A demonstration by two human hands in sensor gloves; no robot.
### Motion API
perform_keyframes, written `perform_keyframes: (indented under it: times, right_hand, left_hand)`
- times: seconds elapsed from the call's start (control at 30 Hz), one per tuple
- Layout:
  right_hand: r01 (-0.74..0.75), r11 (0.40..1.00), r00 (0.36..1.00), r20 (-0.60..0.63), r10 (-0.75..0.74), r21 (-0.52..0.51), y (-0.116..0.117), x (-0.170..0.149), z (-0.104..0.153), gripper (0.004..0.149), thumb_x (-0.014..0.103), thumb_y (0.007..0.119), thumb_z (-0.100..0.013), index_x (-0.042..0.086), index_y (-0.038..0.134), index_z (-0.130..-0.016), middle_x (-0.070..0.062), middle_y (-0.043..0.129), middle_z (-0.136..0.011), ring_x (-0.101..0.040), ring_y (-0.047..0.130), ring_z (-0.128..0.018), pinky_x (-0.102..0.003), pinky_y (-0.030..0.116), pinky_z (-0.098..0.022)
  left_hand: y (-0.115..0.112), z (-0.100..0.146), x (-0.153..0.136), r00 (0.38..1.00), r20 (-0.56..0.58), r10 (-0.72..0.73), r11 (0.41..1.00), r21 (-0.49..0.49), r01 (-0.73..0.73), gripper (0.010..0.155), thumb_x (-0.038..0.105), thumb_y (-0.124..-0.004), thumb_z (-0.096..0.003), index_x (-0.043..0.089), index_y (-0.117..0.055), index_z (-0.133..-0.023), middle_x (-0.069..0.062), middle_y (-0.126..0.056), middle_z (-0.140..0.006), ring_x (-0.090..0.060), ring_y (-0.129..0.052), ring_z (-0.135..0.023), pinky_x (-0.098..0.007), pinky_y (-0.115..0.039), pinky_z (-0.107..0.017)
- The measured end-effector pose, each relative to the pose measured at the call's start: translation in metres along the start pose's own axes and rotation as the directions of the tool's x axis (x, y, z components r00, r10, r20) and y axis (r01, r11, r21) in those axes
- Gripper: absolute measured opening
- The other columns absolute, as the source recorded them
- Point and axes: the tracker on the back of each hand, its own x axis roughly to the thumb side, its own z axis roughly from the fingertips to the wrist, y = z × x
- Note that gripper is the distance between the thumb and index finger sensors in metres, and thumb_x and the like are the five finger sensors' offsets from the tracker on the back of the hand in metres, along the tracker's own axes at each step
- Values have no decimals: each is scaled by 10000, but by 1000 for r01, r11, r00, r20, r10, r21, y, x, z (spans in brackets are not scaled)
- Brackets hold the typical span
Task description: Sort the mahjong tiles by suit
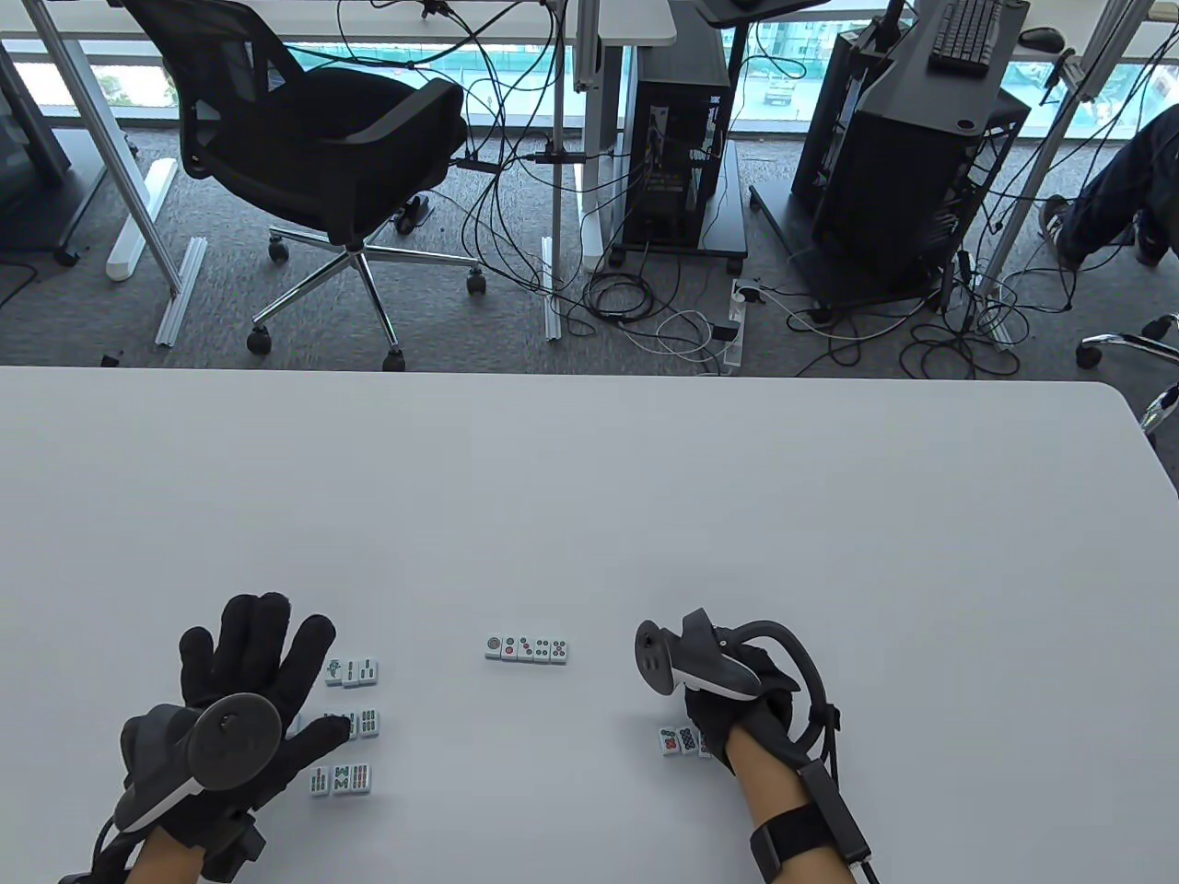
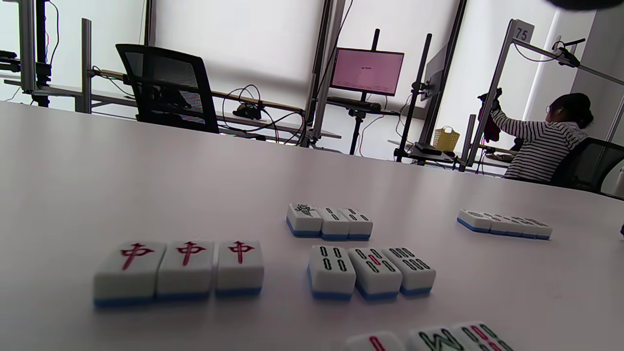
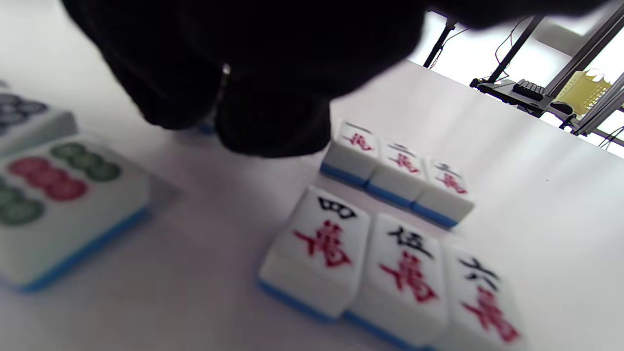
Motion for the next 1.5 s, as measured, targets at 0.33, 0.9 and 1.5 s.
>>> perform_keyframes:
  times: [0.33,0.9,1.5]
  right_hand:
    - [72,988,997,-2,-72,-136,-19,21,-13,565,347,859,-358,69,781,-844,-18,979,-415,-83,892,-94,-256,820,-55]
    - [146,966,985,117,-124,-212,-38,85,-36,555,345,850,-365,82,779,-848,-21,978,-429,-90,895,-108,-261,822,-65]
    - [112,984,986,135,-93,-139,-34,49,9,616,385,821,-378,105,710,-916,-25,979,-425,-87,893,-105,-256,820,-62]
  left_hand:
    - [0,-1,0,1000,5,5,1000,3,-5,892,768,-595,-351,438,-190,-1074,139,105,-1105,-184,108,-1104,-598,2,-758]
    - [2,0,0,1000,9,19,1000,19,-19,891,767,-597,-352,438,-195,-1075,140,103,-1105,-185,108,-1104,-598,2,-758]
    - [2,1,0,1000,10,17,1000,18,-17,892,767,-596,-352,436,-194,-1075,139,104,-1104,-184,108,-1103,-597,2,-758]
